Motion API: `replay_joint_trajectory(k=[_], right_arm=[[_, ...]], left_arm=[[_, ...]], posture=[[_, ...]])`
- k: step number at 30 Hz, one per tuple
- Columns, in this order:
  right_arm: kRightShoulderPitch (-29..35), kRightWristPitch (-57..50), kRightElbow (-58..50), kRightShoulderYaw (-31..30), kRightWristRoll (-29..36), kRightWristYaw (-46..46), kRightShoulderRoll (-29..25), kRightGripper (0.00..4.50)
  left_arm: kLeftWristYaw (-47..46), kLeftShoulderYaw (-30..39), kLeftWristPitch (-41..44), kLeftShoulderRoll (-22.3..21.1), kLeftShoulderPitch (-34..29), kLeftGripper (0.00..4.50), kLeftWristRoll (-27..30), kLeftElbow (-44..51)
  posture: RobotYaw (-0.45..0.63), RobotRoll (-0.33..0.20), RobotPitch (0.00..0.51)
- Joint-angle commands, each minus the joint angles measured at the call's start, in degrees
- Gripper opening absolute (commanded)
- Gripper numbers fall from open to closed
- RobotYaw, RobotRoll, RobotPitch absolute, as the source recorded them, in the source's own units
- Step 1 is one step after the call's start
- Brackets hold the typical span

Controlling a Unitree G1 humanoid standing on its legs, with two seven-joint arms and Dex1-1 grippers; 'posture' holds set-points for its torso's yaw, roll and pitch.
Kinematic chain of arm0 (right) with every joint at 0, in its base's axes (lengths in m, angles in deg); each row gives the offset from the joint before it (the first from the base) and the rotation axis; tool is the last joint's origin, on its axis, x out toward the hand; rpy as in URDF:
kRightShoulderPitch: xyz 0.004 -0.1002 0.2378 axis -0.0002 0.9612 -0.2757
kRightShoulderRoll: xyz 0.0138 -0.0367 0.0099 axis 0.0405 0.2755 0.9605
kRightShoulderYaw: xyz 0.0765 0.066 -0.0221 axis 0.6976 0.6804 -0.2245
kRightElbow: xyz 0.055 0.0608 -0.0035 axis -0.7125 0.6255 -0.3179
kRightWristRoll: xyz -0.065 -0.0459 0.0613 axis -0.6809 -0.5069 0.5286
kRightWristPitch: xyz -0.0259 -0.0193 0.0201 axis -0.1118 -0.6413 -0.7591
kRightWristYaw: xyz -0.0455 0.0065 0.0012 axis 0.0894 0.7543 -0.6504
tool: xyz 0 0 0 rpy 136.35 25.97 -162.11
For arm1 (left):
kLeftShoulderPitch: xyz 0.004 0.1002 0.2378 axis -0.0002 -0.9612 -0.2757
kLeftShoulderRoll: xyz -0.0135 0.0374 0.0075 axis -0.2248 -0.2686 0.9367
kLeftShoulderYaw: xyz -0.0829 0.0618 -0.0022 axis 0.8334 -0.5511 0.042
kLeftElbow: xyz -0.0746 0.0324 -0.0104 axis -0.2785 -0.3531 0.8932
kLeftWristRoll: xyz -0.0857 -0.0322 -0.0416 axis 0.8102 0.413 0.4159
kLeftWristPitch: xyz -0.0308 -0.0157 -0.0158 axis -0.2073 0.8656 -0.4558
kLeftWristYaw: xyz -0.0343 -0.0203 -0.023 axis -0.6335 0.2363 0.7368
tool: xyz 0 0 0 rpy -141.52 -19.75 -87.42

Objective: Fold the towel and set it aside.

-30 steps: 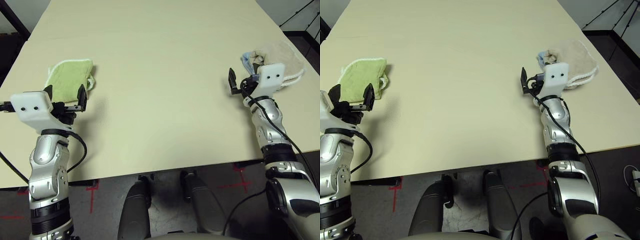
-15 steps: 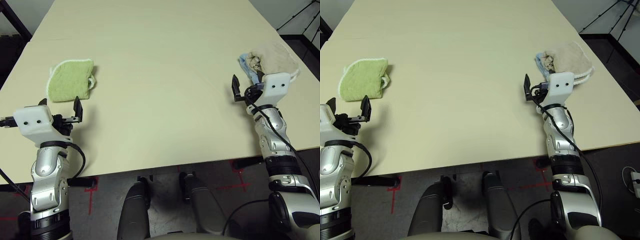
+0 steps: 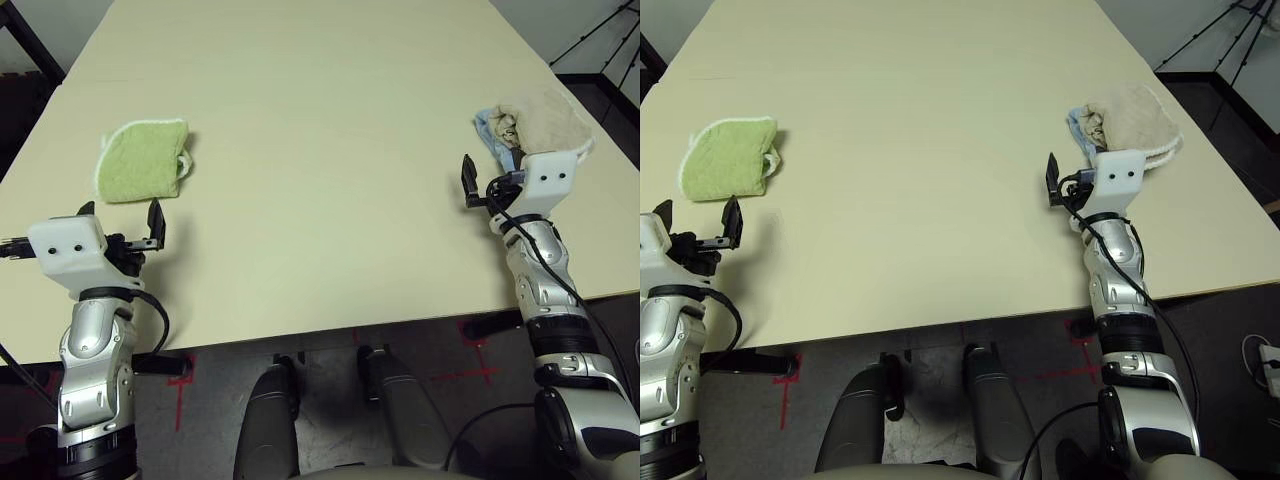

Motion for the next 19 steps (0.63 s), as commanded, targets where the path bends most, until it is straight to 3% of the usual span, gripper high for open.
replay_joint_trajectory(k=[1,19], right_arm=[[1.1,-0.2,-0.7,0.4,0.3,0.3,0.0,4.47],[1.7,-0.6,-1.0,-0.2,-0.1,1.3,-0.3,4.47]], left_arm=[[0.4,0.1,0.5,-0.1,-1.0,4.5,-0.3,1.0],[6.5,-1.8,6.3,-1.4,-0.1,4.5,1.7,-1.0]], posture=[[-0.07,0.0,0.188],[-0.08,0.0,0.192]])
